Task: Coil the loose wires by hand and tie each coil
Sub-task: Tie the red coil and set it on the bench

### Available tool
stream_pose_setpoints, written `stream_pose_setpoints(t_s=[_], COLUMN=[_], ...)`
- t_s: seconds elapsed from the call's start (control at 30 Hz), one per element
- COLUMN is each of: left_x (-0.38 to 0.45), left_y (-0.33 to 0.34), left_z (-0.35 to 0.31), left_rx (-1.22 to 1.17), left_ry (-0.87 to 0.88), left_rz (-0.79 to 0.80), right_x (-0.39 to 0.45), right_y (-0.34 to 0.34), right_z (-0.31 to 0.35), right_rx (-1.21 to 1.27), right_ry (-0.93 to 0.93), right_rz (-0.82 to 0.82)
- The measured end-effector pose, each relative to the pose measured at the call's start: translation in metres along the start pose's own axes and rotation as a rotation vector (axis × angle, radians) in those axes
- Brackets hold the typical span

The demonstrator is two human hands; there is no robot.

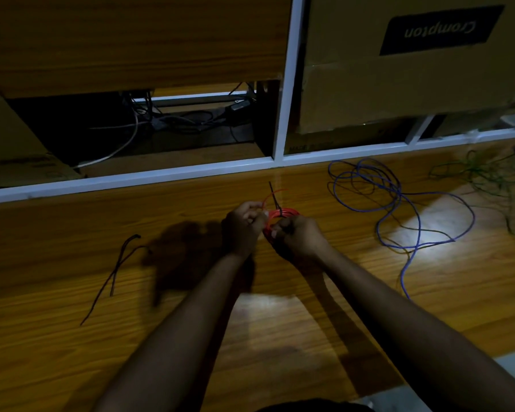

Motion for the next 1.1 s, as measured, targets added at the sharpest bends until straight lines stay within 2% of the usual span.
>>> stream_pose_setpoints(t_s=[0.17, 0.37, 0.5, 0.77, 0.93, 1.1], left_x=[0.008, 0.011, 0.007, 0.003, 0.01, 0.019], left_y=[0.002, 0.001, -0.002, -0.002, 0.001, 0.001], left_z=[0.004, 0.001, -0.005, -0.001, -0.003, 0.009], left_rx=[0.098, 0.217, 0.321, 0.414, 0.444, 0.532], left_ry=[-0.044, -0.091, -0.075, -0.072, -0.027, -0.065], left_rz=[-0.047, -0.026, -0.07, -0.009, 0.019, 0.045], right_x=[-0.001, 0.0, 0.002, -0.01, -0.013, -0.01], right_y=[-0.004, -0.028, -0.021, -0.007, -0.004, -0.006], right_z=[-0.01, -0.017, -0.028, -0.037, -0.034, -0.032], right_rx=[0.008, 0.117, 0.12, 0.198, 0.137, 0.049], right_ry=[-0.035, 0.057, 0.128, 0.092, 0.067, 0.068], right_rz=[-0.013, -0.306, -0.257, -0.374, -0.355, -0.326])
Point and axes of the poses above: each hand's wrist, its own x-axis towards the middle knuckle, its own y-axis out of the palm, z = x × y, the point moved 2 cm from there along x, towards the middle knuckle, and after that the axes turned 9 degrees about z, right-handed, at the moved point
